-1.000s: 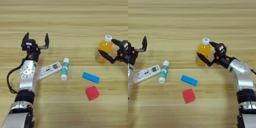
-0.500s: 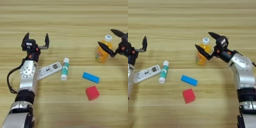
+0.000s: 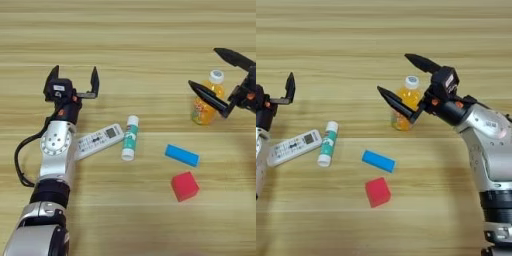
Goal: Move the objects on the table
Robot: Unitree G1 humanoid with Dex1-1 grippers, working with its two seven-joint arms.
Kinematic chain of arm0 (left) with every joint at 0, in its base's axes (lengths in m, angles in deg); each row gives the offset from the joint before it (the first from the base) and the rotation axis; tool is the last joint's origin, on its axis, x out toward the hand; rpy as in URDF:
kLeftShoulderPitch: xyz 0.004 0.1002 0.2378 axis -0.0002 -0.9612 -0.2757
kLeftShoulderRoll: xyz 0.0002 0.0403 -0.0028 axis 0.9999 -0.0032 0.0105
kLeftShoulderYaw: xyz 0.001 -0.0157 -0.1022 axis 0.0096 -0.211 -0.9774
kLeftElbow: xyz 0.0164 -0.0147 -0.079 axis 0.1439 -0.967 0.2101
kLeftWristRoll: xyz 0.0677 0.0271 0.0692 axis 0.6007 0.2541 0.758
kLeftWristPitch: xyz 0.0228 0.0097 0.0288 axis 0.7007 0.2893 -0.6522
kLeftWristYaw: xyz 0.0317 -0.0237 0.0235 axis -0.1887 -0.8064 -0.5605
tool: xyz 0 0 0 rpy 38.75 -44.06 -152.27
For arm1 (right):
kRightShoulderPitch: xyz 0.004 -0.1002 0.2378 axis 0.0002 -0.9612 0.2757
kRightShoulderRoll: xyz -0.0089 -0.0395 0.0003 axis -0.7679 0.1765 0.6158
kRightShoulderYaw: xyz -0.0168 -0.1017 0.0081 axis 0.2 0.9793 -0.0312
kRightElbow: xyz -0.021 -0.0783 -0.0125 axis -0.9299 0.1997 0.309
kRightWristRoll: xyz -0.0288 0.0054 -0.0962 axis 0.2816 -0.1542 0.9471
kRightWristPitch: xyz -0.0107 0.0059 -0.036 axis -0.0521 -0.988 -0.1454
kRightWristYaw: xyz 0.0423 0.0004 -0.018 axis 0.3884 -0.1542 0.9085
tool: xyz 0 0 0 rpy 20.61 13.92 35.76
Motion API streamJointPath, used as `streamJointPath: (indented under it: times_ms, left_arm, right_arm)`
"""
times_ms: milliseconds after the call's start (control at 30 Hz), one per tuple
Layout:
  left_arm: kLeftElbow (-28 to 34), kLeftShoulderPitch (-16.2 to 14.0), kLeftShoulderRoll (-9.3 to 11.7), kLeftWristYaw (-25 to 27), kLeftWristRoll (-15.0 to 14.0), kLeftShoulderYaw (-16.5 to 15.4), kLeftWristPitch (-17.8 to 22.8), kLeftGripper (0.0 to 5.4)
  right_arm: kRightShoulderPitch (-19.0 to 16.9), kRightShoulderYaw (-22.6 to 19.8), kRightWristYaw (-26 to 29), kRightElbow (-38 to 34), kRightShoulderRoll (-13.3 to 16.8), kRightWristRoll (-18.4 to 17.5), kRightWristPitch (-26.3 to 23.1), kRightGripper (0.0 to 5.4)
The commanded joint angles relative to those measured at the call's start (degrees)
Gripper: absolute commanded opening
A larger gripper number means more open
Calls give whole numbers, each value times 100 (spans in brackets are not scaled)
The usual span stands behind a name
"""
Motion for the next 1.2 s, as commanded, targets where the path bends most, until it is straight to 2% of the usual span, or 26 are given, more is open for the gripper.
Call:
streamJointPath:
  times_ms: [33, 167, 300, 467, 667, 833, 1033, 1200]
  left_arm:
    - [117, -32, 55, 90, 30, 49, 84, 540]
    - [241, -71, 61, 198, -54, 50, 245, 540]
    - [498, -190, 128, 389, -29, 153, 555, 540]
    - [983, -414, 280, 798, -136, 280, 996, 540]
    - [1697, -806, 649, 1718, -500, 403, 1679, 540]
    - [2147, -1104, 1146, 2586, -881, 393, 2113, 540]
    - [2409, -1447, 1545, 3214, -954, 457, 2224, 540]
    - [2544, -1666, 1791, 3614, -921, 521, 2248, 540]
  right_arm:
    - [-243, 221, 327, -118, 71, -175, -218, 535]
    - [-508, 461, 834, 140, 133, -214, -311, 535]
    - [-513, 511, 1014, 698, 57, -175, -289, 535]
    - [-469, 516, 1172, 1167, -22, -172, -218, 535]
    - [-453, 561, 1398, 1548, -71, -106, -132, 535]
    - [-465, 609, 1404, 1696, -136, 9, 5, 535]
    - [-532, 679, 1395, 1696, -198, 154, 127, 535]
    - [-647, 734, 1388, 1574, -239, 186, 184, 535]
